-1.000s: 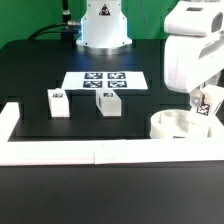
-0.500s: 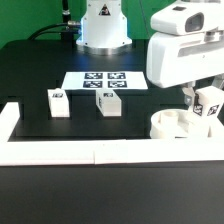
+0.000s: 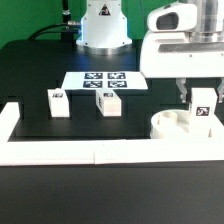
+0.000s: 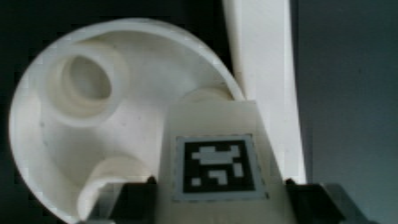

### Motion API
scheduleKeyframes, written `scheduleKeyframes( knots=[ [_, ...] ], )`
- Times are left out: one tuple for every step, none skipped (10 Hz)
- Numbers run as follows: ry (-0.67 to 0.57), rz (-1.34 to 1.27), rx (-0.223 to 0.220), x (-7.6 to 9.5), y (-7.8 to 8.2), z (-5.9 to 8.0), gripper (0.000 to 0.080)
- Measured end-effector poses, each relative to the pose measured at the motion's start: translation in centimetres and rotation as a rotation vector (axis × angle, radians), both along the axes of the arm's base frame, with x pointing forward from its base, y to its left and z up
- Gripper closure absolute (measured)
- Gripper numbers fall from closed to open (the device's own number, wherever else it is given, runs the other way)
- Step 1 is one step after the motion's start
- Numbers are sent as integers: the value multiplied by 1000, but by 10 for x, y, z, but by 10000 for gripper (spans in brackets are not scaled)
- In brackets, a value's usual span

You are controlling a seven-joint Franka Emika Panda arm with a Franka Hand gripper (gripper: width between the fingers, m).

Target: Assemble stool

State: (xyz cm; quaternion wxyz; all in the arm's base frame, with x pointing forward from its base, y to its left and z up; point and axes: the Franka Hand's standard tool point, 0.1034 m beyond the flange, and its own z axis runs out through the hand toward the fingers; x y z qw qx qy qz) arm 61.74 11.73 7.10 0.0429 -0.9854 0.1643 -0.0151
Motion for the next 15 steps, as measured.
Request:
scheduleKeyframes(
  knots=[
    [13, -136, 22, 0, -1, 0, 463],
    [21, -225, 37, 0, -2, 0, 463],
    [29, -322, 43, 0, -2, 0, 463],
    [34, -375, 44, 0, -1, -1, 463],
    [34, -372, 44, 0, -1, -1, 461],
    [32, -352, 43, 0, -1, -1, 461],
    [42, -316, 38, -1, -1, 0, 294],
    [64, -279, 36, -2, 2, 5, 180],
    [65, -165, 35, -1, 5, 12, 159],
    [57, -23, 37, -1, 6, 24, 159],
    [37, 125, 37, 1, 3, 31, 151],
    [27, 210, 35, 2, 1, 33, 151],
    [25, 244, 34, 2, 1, 32, 151],
    [19, 310, 31, 2, 1, 31, 151],
    [15, 350, 30, 2, 1, 31, 151]
  ],
)
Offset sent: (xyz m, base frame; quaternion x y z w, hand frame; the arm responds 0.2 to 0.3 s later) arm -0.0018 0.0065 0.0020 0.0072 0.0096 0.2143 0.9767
